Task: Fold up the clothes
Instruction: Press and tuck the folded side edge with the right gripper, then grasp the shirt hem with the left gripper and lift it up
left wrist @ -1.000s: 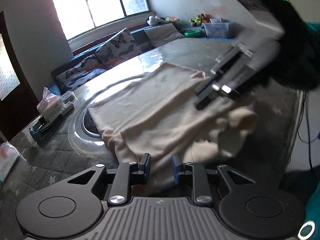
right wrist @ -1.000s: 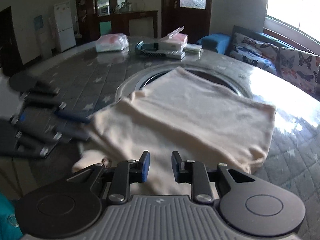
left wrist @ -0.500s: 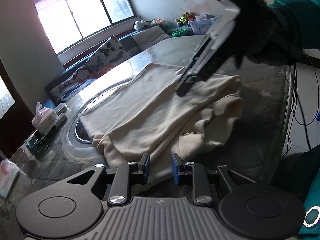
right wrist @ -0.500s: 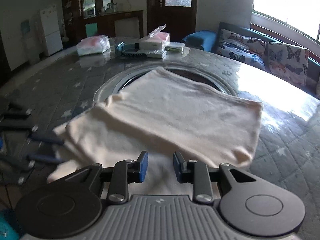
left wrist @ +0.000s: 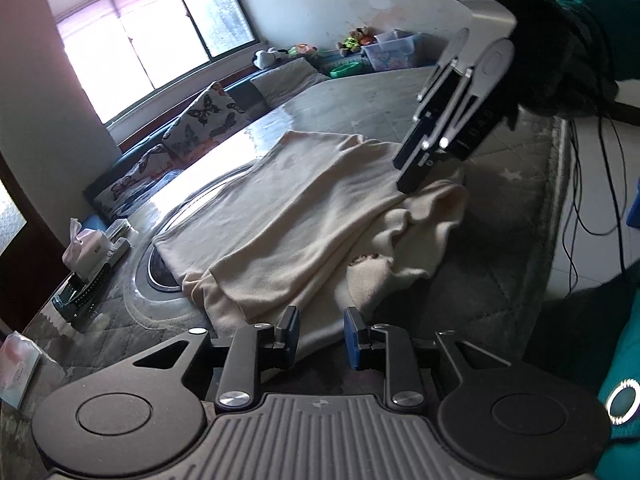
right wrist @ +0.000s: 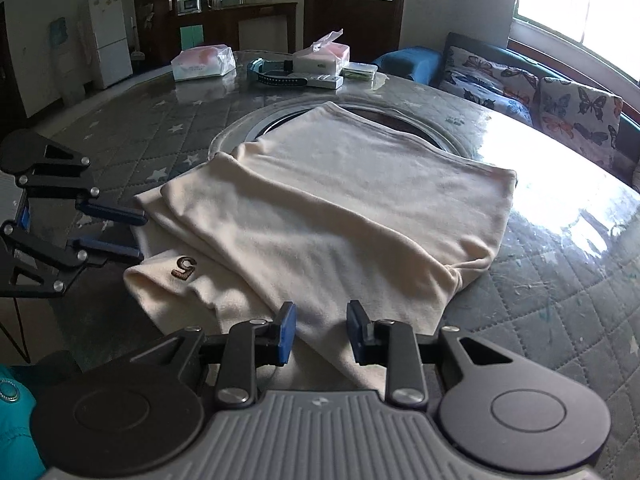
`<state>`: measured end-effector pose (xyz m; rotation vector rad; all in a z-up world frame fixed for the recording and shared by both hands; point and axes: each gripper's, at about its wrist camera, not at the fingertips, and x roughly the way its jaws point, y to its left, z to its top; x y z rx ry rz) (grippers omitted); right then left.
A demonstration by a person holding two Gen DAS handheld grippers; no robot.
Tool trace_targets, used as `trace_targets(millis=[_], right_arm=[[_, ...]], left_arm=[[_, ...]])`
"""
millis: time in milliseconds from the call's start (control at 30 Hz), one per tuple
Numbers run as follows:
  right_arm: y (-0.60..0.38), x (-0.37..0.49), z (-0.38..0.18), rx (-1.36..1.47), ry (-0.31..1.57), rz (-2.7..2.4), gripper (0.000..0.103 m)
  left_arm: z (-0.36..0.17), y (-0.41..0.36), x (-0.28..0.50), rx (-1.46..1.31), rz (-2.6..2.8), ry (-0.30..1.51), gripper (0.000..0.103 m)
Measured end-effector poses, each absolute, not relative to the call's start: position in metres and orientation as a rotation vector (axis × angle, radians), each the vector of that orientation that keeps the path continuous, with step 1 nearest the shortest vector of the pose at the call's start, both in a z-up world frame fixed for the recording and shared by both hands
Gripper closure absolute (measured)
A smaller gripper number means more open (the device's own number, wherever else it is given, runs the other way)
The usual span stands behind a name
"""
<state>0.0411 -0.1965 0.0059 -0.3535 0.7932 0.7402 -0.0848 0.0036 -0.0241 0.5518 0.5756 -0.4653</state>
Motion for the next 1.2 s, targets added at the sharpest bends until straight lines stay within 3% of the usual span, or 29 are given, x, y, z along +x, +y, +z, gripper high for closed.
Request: trace_targets(millis=[67, 367, 567, 867, 1033, 1200], right_arm=[[-0.198, 0.040, 0.008, -0.351, 0.787, 0.738, 0.076], [-0.212, 0.031, 0.018, -0.362, 0.766, 0.709, 0.069], [-0.222, 0.019, 0.026, -0.411, 0.737, 0.712, 0.066], [-0.215, -0.001, 0.020, -0.567, 0.680, 0.801, 0.048], [-0.202, 0.004, 0.007, -0.590, 0.638, 0.813, 0.048], [-0.188, 0.019, -0.002, -0.560, 0.628, 0.829, 0.058]], left_arm=[[-0.025, 0.001, -0.088, 0.564, -0.482, 0.571, 0.065], [-0.033, -0.020, -0.092, 0.618, -0.511, 0.492, 0.067], [-0.023, -0.018, -0.085, 0.550, -0.498, 0.466, 0.091], [0.003, -0.001, -0.047, 0.354, -0.440, 0.494, 0.095], [0.007, 0.002, -0.035, 0.317, -0.442, 0.509, 0.095], [0.005, 0.006, -0.034, 0.306, -0.437, 0.524, 0.095]])
